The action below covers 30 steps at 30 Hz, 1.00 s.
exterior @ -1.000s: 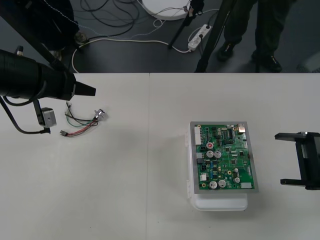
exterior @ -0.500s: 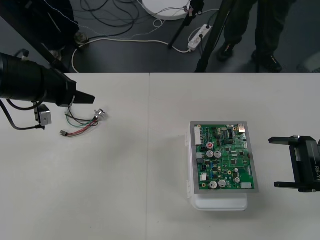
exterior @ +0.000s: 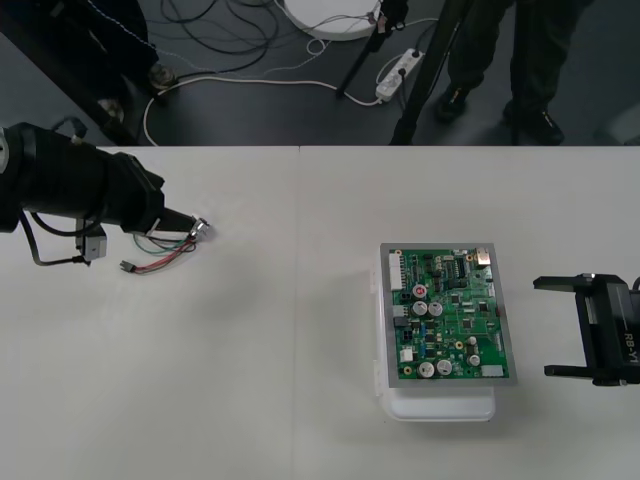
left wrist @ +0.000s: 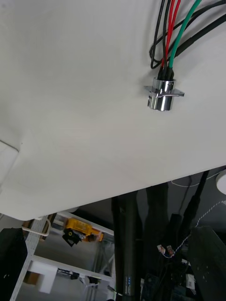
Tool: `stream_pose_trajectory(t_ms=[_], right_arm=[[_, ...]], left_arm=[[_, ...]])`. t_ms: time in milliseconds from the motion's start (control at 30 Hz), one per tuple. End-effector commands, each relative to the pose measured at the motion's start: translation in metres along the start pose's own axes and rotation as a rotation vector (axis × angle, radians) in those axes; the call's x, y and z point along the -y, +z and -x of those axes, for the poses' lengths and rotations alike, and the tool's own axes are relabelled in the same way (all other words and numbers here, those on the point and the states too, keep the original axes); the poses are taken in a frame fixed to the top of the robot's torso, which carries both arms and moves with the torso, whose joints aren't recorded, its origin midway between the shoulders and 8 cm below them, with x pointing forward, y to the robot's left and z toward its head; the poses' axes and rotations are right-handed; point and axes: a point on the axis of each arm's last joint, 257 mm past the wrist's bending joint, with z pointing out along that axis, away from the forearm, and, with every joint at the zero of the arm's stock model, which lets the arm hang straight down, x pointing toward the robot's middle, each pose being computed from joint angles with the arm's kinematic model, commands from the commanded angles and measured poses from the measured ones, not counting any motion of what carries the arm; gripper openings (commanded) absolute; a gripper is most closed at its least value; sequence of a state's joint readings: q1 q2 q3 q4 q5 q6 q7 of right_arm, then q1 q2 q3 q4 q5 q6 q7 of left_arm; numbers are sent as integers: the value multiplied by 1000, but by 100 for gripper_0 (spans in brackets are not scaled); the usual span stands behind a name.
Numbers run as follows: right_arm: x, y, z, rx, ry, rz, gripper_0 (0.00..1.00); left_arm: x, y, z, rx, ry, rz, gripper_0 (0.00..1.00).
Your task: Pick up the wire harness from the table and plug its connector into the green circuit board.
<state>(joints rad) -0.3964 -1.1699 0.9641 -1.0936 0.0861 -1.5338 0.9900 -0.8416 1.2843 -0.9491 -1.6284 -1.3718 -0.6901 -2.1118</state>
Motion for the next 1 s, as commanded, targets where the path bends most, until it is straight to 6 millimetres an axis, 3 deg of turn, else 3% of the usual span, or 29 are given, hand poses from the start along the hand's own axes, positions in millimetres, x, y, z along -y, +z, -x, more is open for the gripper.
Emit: stream_pose_trajectory(t_ms=[33, 300, 1000], right_arm=[[1, 1, 11, 47, 30, -1, 100], [5, -1, 12, 56, 34, -24, 100], [11, -1, 16, 82, 31, -61, 100]], left_arm=[[41, -20, -16, -31, 123, -113, 100], [50, -19, -7, -12, 113, -131, 100], [67, 12, 16, 101, 27, -86, 100]])
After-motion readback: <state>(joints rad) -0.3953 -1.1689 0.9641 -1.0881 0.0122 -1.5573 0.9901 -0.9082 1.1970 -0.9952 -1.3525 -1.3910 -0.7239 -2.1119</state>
